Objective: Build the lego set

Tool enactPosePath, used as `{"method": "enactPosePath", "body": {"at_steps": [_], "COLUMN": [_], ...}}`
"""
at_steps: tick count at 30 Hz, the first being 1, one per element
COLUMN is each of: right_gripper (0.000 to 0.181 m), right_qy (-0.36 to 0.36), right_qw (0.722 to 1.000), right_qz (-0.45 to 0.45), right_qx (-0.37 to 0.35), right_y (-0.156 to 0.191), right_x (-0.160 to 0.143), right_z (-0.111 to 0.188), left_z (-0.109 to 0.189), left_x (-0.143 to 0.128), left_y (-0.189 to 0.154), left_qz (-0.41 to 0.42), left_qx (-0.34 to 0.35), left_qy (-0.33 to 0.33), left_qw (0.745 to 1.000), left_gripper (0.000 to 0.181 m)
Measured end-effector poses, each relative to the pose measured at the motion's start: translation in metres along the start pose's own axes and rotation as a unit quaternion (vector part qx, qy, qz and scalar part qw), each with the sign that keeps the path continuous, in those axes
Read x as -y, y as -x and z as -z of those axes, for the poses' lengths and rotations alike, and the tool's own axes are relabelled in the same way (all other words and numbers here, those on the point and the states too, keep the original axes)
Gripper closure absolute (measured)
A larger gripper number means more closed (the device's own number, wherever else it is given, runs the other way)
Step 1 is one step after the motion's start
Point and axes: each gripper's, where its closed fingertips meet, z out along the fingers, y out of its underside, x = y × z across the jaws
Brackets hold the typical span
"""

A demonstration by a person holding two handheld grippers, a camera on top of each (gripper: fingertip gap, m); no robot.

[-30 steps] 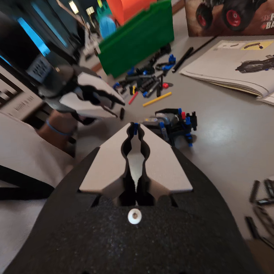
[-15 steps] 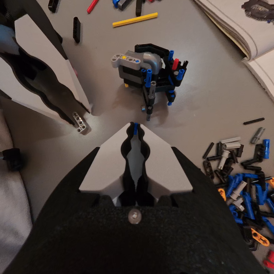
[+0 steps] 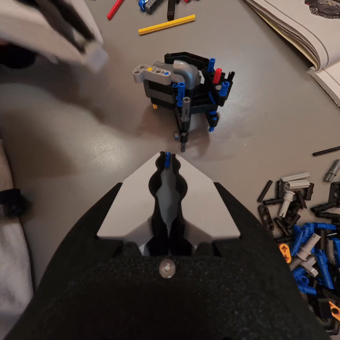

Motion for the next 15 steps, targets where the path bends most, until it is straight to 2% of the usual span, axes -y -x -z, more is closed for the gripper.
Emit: {"method": "enactPosePath", "body": {"at_steps": [3, 6, 8, 12, 15], "right_gripper": [0.167, 0.161, 0.158, 0.156, 0.155], "right_qy": [-0.017, -0.056, -0.096, -0.114, -0.207], "right_qw": [1.0, 0.998, 0.993, 0.99, 0.965], "right_qz": [-0.007, -0.021, -0.032, -0.035, -0.054], "right_qx": [0.007, 0.03, 0.055, 0.074, 0.151], "right_y": [0.001, 0.005, 0.01, 0.014, 0.038], "right_x": [0.005, 0.018, 0.034, 0.044, 0.075], "right_z": [0.001, 0.007, 0.016, 0.024, 0.043], "left_z": [0.015, 0.024, 0.024, 0.017, 0.012], "left_x": [0.025, 0.035, 0.035, 0.026, 0.021], "left_y": [0.014, 0.018, 0.018, 0.016, 0.014], "left_qz": [0.065, 0.107, 0.106, 0.065, 0.037], "left_qx": [0.003, -0.014, -0.012, 0.014, 0.028], "left_qy": [-0.093, -0.143, -0.148, -0.116, -0.099], "left_qw": [0.994, 0.984, 0.983, 0.991, 0.994], "left_gripper": [0.176, 0.176, 0.176, 0.176, 0.176]}}
